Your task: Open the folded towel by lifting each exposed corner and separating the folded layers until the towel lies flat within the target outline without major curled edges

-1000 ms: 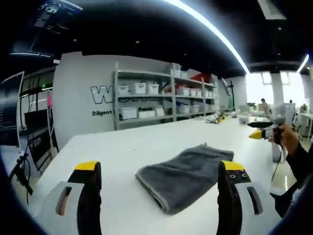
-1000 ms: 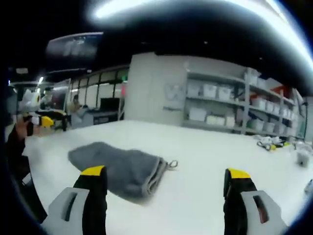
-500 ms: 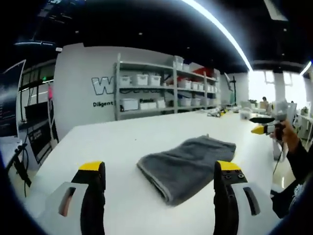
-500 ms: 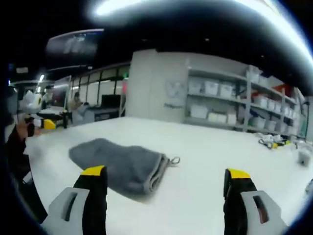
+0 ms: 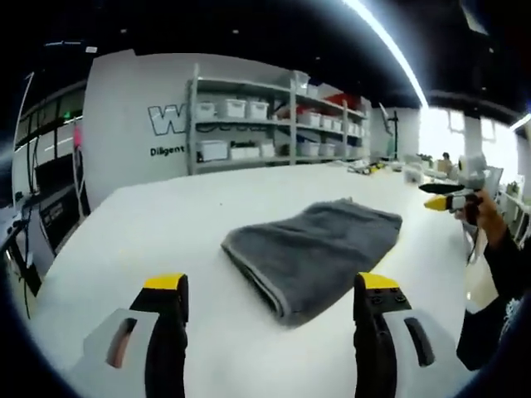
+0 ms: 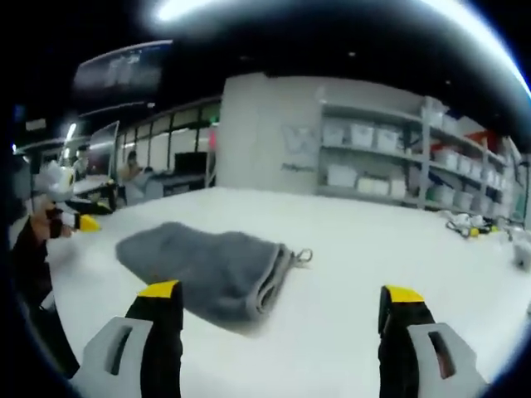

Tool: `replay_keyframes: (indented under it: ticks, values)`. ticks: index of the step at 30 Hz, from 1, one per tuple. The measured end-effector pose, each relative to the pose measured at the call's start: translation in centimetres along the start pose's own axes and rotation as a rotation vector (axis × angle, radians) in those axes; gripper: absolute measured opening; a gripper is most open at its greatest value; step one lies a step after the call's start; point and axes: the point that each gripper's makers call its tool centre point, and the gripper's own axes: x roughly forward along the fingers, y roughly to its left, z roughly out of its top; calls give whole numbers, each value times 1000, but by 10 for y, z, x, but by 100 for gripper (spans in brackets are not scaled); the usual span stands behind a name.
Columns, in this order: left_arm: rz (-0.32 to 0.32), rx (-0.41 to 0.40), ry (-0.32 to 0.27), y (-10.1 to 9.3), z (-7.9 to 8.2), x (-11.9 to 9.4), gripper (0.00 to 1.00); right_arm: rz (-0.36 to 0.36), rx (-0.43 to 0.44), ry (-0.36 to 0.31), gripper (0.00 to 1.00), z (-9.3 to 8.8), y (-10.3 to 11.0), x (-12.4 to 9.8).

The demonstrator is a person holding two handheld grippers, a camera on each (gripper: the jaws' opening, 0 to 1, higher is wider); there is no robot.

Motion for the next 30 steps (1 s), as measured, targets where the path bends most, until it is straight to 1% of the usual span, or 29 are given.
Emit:
replay_keyframes:
  ticks: [8,11,13,15,16,18,20,21,23,25,28,30]
  values:
    - [-25,9,28,-7,-8,6,72,6,6,5,94,-3,6,1]
    - [-41,8,38,-12,-12,11,72,32,12,4,92,-3,11,8]
    - [-37,12,40,-13,-15,14,71,44,5,8,90,-5,14,13]
    - [-49,11,57,-16,-20,17,67,58,-3,22,85,-10,17,17]
    - [-53,9,61,-17,-22,18,66,70,-1,25,81,-11,20,18]
    - [-60,7,69,-19,-24,19,61,96,19,28,77,-13,26,19]
    - [-61,-4,70,-18,-26,21,57,110,30,22,76,-13,29,20]
    - [-61,-12,60,-18,-25,21,55,114,33,25,75,-14,31,20]
    - [-63,-37,58,-17,-26,22,51,120,32,32,72,-16,34,21]
    - [-63,-43,58,-17,-27,23,49,127,33,37,70,-17,35,21]
    - [-69,-48,65,-18,-29,24,45,137,28,42,65,-18,36,22]
    - [-71,-59,66,-19,-30,27,44,135,22,39,64,-17,36,24]
